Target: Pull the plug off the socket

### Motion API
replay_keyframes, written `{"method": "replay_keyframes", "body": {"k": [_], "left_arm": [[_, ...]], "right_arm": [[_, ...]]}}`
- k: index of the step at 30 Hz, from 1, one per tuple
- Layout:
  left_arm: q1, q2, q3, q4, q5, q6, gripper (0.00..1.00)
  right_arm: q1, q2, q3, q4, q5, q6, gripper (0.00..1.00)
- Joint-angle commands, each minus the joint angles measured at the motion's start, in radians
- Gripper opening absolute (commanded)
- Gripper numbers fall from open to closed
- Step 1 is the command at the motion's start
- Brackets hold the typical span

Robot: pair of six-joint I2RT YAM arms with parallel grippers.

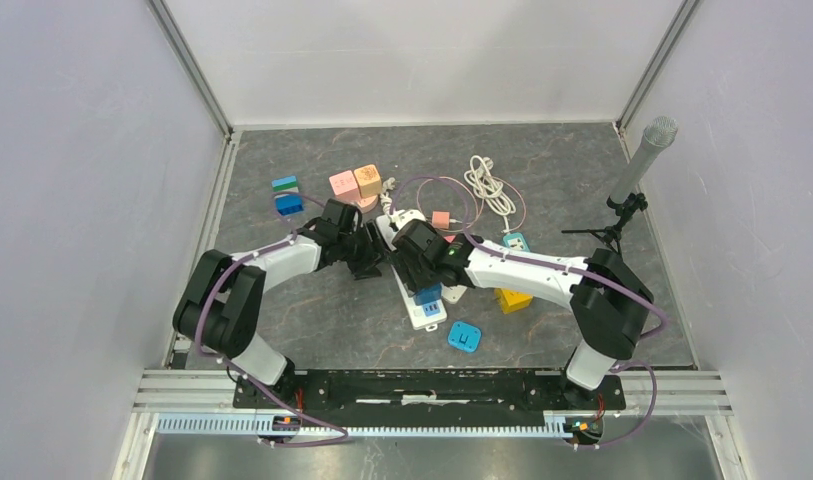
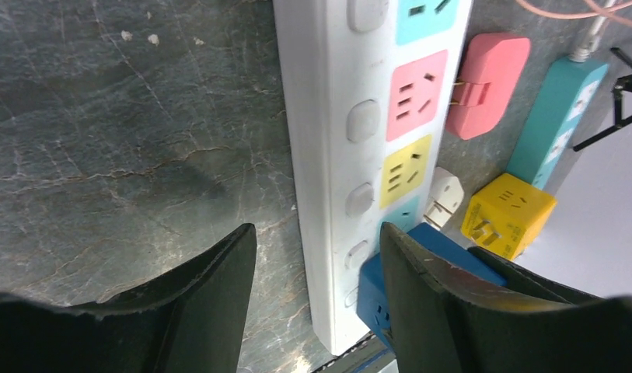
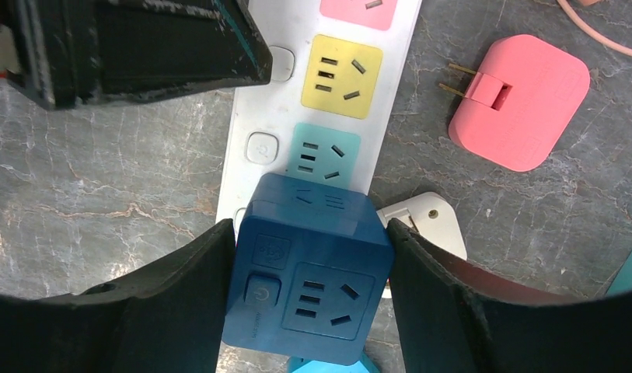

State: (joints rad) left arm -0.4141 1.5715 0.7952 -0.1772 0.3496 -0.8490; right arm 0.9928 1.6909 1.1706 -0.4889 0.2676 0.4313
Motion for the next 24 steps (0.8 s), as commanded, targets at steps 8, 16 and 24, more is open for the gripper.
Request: {"method": "replay_keyframes", "body": {"k": [8, 16, 24], "left_arm": [[-0.067, 0.057, -0.014, -0.068, -0.126, 0.038, 0.61], [-0.095, 0.053, -0.079, -0.066, -0.179, 0.015, 0.58], [-0.095, 0.069, -0.088, -0.069, -0.191, 0.013, 0.55]], "right_arm": [[0.001, 0.013, 0.123, -0.033, -0.104, 0.022, 0.0], [0.0, 0.03, 0.217, -0.021, -0.159, 0.091, 0.0], [0.037, 0.02, 0.109, 0.089, 0.085, -0.095, 0.0]]}}
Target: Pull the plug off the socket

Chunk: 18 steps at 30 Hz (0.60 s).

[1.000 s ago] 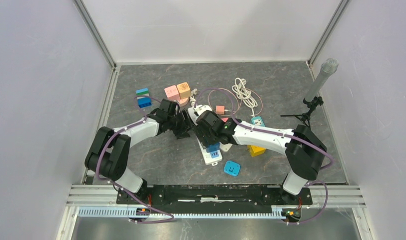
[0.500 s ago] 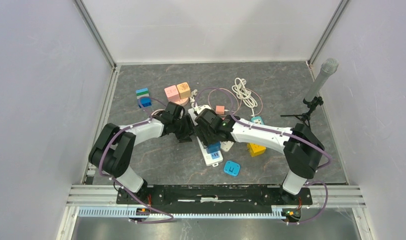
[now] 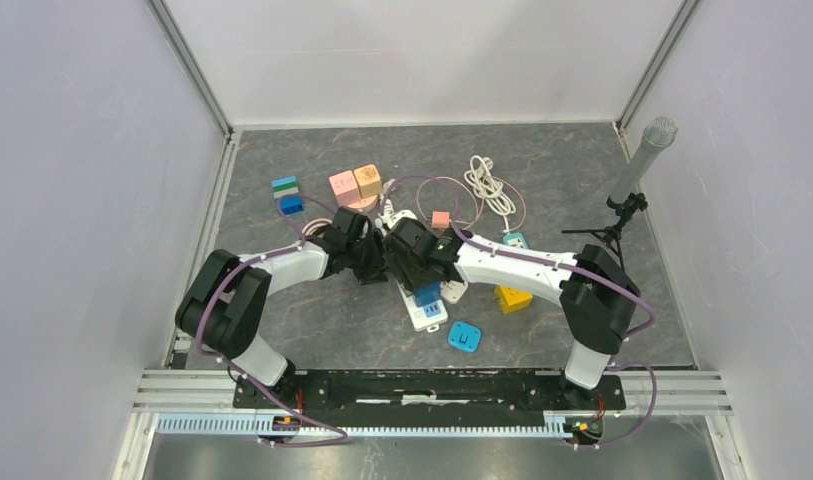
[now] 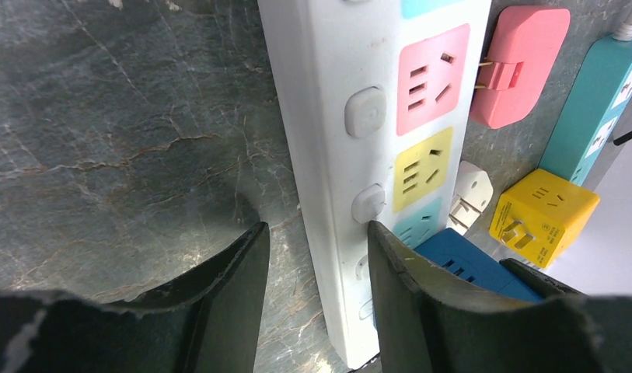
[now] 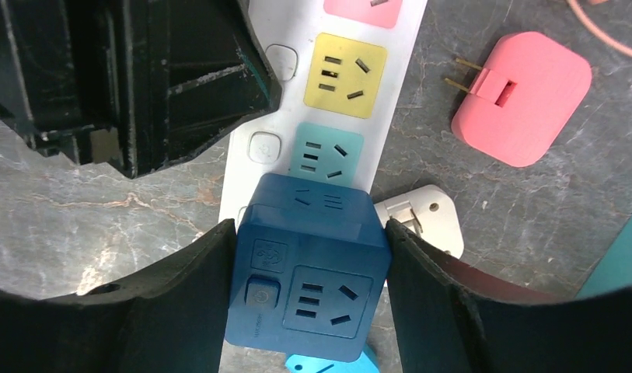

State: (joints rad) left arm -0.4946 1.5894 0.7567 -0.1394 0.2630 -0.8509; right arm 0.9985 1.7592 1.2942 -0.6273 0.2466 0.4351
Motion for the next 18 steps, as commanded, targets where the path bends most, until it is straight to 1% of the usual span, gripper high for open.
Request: {"method": "replay_keyframes", "body": {"k": [1, 4, 6, 7, 8, 9, 11, 12, 13, 15, 18], "left_arm": [[-0.015, 0.054, -0.05, -0.108, -0.107, 0.015, 0.55], [-0.016, 0.066, -0.049, -0.107, -0.107, 0.013, 0.54], [-0.015, 0.074, -0.049, -0.105, -0.096, 0.01, 0.53], [-0.015, 0.076, -0.05, -0.104, -0.093, 0.01, 0.53], [-0.015, 0.079, -0.05, -0.103, -0.09, 0.01, 0.53], [-0.016, 0.079, -0.051, -0.103, -0.088, 0.01, 0.53], [-0.015, 0.078, -0.054, -0.096, -0.085, 0.01, 0.53], [-0.015, 0.077, -0.057, -0.093, -0.084, 0.009, 0.53], [-0.016, 0.076, -0.059, -0.088, -0.082, 0.008, 0.53], [-0.016, 0.074, -0.064, -0.079, -0.079, 0.006, 0.53], [-0.016, 0.079, -0.062, -0.075, -0.076, 0.003, 0.53]], "right_arm": [[0.042, -0.067, -0.039, 0.249, 0.129, -0.108, 0.0], [0.06, -0.111, -0.097, 0.285, 0.166, -0.109, 0.0], [0.057, -0.112, -0.105, 0.27, 0.143, -0.07, 0.0], [0.056, -0.105, -0.095, 0.25, 0.137, -0.051, 0.04], [0.052, -0.093, -0.082, 0.214, 0.135, -0.033, 0.16], [0.047, -0.08, -0.063, 0.181, 0.133, -0.018, 0.32], [0.029, -0.07, -0.046, 0.124, 0.13, -0.002, 0.61], [0.019, -0.072, -0.05, 0.119, 0.123, -0.002, 0.72], [0.009, -0.082, -0.066, 0.121, 0.114, 0.0, 0.81], [-0.006, -0.102, -0.103, 0.138, 0.081, -0.002, 0.92], [-0.012, -0.113, -0.135, 0.15, 0.043, -0.018, 0.96]]}}
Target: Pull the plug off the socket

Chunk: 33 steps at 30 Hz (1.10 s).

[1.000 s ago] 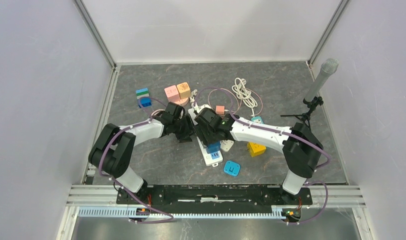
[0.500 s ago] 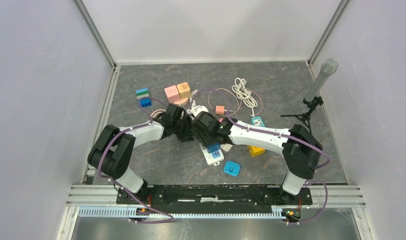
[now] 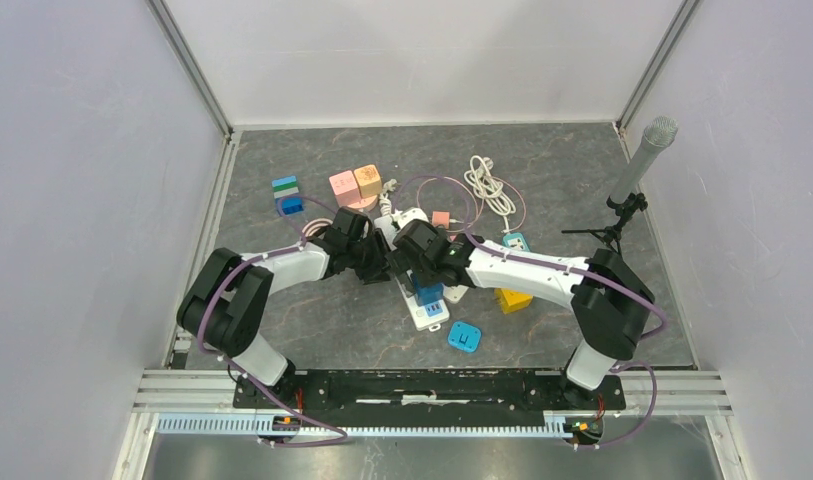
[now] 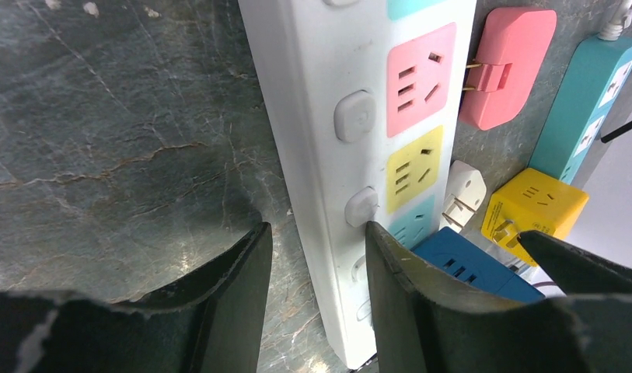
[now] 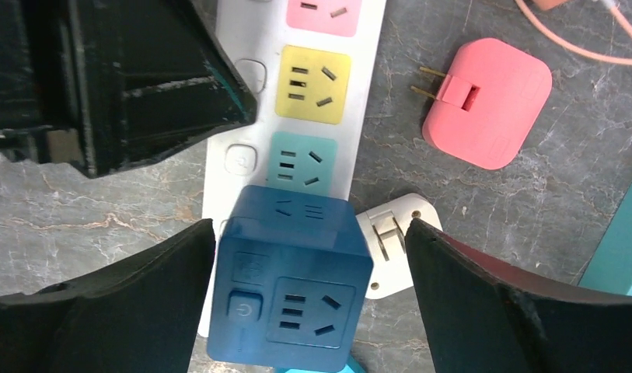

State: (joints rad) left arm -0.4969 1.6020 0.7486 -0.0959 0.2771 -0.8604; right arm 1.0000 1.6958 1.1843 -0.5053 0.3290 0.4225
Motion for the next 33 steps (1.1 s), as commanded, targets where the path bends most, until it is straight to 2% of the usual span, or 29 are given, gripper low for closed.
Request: {"method": "replay_keyframes", "body": {"k": [1, 10, 12, 13, 14, 16, 18, 26, 30, 33], "left_arm": [[-0.012, 0.068, -0.053, -0.119, -0.09, 0.014, 0.53], [-0.013, 0.075, -0.056, -0.116, -0.092, 0.015, 0.53], [-0.013, 0.079, -0.056, -0.116, -0.092, 0.015, 0.53], [-0.014, 0.08, -0.058, -0.113, -0.092, 0.015, 0.53], [-0.013, 0.081, -0.06, -0.112, -0.09, 0.014, 0.53], [-0.013, 0.079, -0.063, -0.113, -0.097, 0.012, 0.52], [-0.013, 0.08, -0.065, -0.114, -0.101, 0.011, 0.52], [-0.014, 0.067, -0.078, -0.131, -0.132, -0.005, 0.51], [-0.013, 0.069, -0.086, -0.133, -0.139, -0.012, 0.51], [-0.013, 0.072, -0.087, -0.149, -0.148, -0.014, 0.51]], "right_arm": [[-0.014, -0.046, -0.028, 0.028, -0.056, -0.015, 0.96], [-0.014, 0.001, 0.023, -0.041, -0.137, -0.045, 0.8], [-0.014, 0.011, 0.043, -0.064, -0.149, -0.053, 0.71], [-0.013, 0.014, 0.05, -0.071, -0.156, -0.055, 0.62], [-0.014, 0.016, 0.051, -0.072, -0.16, -0.055, 0.44], [-0.013, 0.01, 0.042, -0.053, -0.171, -0.06, 0.16], [-0.014, 0.003, 0.043, -0.041, -0.174, -0.06, 0.0], [-0.058, 0.037, 0.193, -0.076, -0.32, -0.011, 0.0], [-0.061, 0.057, 0.194, -0.046, -0.401, -0.005, 0.0], [-0.059, 0.062, 0.185, -0.045, -0.397, -0.021, 0.0]]}}
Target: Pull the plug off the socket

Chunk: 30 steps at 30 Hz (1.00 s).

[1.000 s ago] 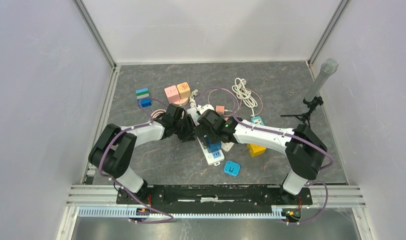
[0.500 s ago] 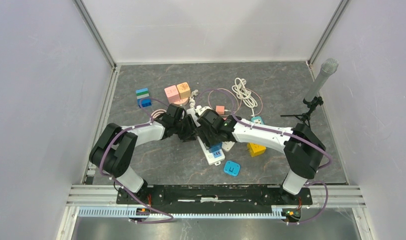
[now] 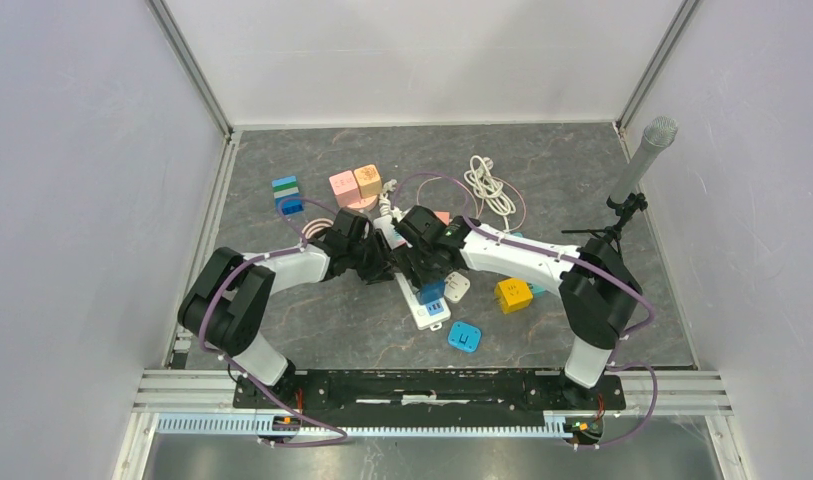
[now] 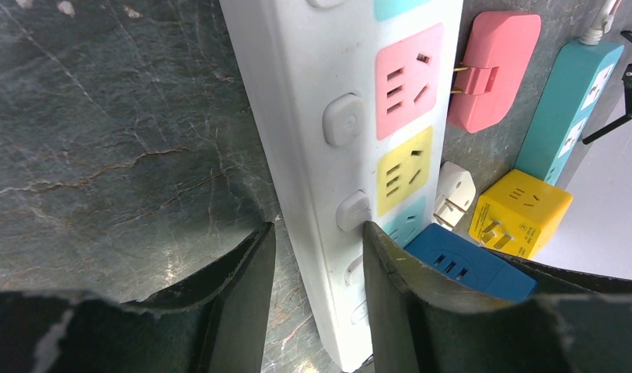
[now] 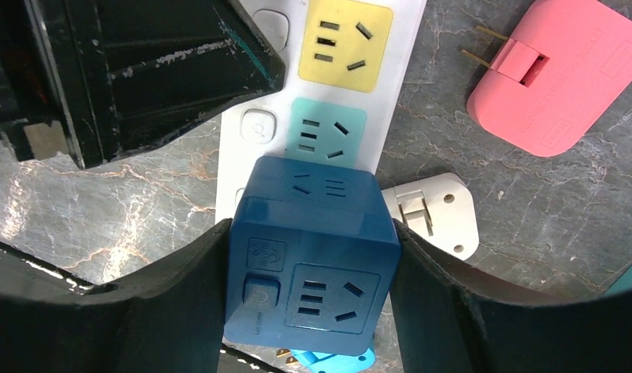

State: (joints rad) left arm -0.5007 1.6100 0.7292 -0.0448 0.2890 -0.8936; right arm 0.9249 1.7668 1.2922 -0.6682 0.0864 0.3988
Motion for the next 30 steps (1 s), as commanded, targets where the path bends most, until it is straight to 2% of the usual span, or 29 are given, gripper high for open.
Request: {"method": "replay_keyframes", "body": {"k": [1, 4, 7, 10, 13, 17, 23, 27, 30], "left_arm": [[-0.009, 0.062, -0.068, -0.204, -0.165, 0.019, 0.5], [-0.009, 0.064, -0.071, -0.211, -0.177, 0.019, 0.5], [-0.009, 0.071, -0.072, -0.219, -0.181, 0.019, 0.49], [-0.009, 0.074, -0.071, -0.221, -0.183, 0.018, 0.49], [-0.009, 0.079, -0.07, -0.227, -0.186, 0.018, 0.49], [-0.009, 0.086, -0.072, -0.228, -0.188, 0.012, 0.49], [-0.009, 0.088, -0.073, -0.23, -0.194, 0.012, 0.49], [-0.009, 0.091, -0.069, -0.232, -0.194, 0.012, 0.49], [-0.009, 0.099, -0.065, -0.236, -0.195, 0.013, 0.49]], "right_arm": [[0.021, -0.02, 0.068, 0.146, -0.151, -0.015, 0.0], [0.07, -0.09, -0.003, 0.258, -0.063, -0.091, 0.0], [0.116, -0.115, -0.046, 0.279, 0.039, -0.159, 0.0], [0.127, -0.123, -0.076, 0.278, 0.088, -0.153, 0.0], [0.112, -0.132, -0.084, 0.278, 0.065, -0.104, 0.0], [0.02, -0.143, -0.105, 0.296, -0.082, -0.024, 0.0], [0.015, -0.14, -0.088, 0.297, -0.126, -0.042, 0.0], [0.112, -0.116, -0.023, 0.236, 0.117, -0.181, 0.0], [0.117, -0.127, -0.011, 0.236, 0.147, -0.212, 0.0]]}}
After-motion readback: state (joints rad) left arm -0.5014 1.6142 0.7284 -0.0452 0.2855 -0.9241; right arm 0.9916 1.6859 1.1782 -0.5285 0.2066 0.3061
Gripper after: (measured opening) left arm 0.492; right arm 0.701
